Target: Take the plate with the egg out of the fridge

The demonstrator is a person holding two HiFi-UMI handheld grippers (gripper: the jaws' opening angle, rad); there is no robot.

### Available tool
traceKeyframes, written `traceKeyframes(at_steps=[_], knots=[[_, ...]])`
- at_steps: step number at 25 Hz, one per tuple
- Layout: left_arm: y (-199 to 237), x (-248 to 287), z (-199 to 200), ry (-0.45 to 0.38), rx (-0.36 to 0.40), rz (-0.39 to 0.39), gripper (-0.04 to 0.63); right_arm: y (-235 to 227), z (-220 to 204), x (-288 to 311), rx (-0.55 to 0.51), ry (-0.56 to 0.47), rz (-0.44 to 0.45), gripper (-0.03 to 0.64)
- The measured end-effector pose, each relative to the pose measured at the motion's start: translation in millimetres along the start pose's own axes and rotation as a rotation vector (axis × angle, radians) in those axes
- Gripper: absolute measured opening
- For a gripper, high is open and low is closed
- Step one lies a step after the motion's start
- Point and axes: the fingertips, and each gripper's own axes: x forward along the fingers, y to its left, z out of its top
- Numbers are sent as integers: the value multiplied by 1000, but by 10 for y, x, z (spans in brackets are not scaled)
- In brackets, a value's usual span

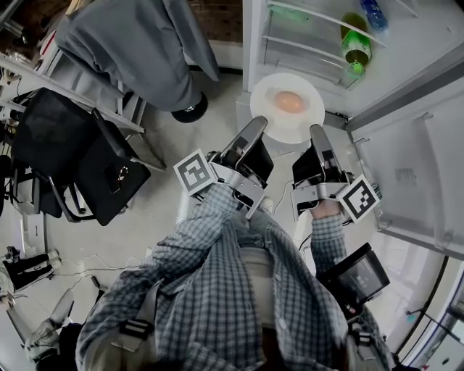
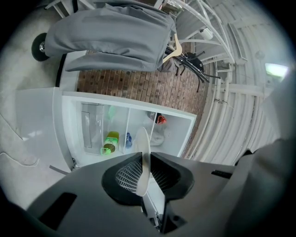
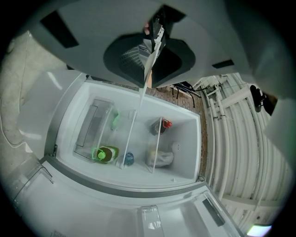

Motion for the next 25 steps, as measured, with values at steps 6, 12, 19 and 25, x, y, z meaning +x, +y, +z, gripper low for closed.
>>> traceKeyframes(at_steps=[6, 12, 19, 25], knots=[[51, 31, -37, -26, 14, 2, 59, -76, 49, 2, -1, 33, 6, 54], [48, 25, -56, -34, 27, -10, 59, -84, 55, 5, 3, 51, 10, 54], [-1, 24, -62, -40, 39, -25, 60, -41, 68, 15, -9, 59, 29, 54], [12, 66, -25, -40, 32, -27, 59, -37, 98, 65, -11, 49, 33, 54]])
